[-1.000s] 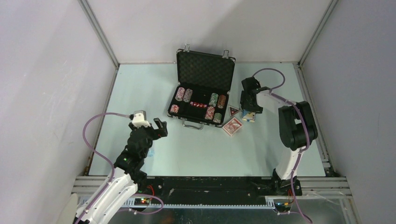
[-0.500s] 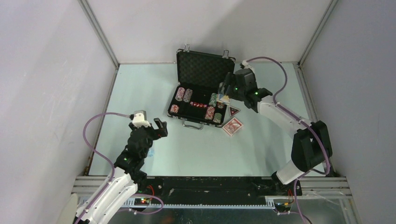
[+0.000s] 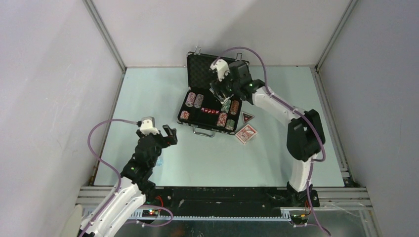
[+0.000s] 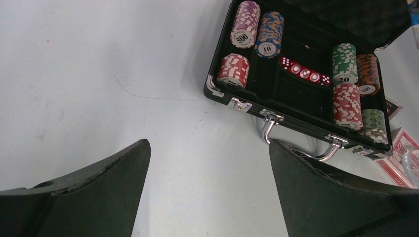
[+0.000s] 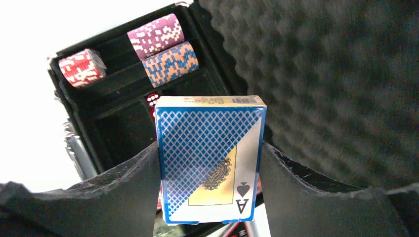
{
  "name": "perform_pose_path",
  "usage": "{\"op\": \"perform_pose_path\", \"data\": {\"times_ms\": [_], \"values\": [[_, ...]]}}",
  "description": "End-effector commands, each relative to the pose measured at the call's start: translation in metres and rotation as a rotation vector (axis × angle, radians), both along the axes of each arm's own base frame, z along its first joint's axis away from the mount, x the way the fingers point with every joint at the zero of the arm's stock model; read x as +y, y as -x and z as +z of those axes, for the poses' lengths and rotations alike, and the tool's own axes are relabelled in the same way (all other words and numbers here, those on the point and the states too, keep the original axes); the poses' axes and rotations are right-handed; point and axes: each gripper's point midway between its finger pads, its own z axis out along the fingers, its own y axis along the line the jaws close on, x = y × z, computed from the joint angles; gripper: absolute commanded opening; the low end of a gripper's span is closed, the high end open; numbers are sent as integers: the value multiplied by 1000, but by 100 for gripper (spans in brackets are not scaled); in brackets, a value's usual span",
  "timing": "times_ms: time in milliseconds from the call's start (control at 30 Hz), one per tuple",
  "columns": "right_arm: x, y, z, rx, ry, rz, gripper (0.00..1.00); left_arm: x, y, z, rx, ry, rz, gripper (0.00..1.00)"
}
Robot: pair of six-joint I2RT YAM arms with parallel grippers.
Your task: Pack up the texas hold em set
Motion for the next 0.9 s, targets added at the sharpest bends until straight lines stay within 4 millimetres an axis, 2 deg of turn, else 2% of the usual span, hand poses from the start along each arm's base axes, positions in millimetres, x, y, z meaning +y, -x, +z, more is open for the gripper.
{"op": "perform_pose_path", "data": {"times_ms": [0,100,133,167,200,400,567,733,867], "values": [[13,-13,9,-168,205,255,1,-1,-3,6,-20,-1,-1,97],[24,-29,1,-281,298,310,1,-1,-3,6,-23,-2,0,97],[27,-33,-9,-305,348,331,0,0,-3,6,-23,-3,0,97],[30,-37,-6,-329,365,340,0,-1,-3,6,-24,-1,1,97],[35,-41,-12,-344,399,363,1,0,-3,6,-24,-2,2,97],[50,-50,-42,-385,502,457,1,-1,-4,6,-22,-8,-2,97],[53,-62,-61,-371,533,450,1,-1,-4,5,-21,-11,-7,97],[55,-73,-64,-401,526,436,2,-2,-4,3,-10,-19,-11,97],[59,-74,-68,-388,511,446,4,-2,-5,2,-3,-22,-10,97]]}}
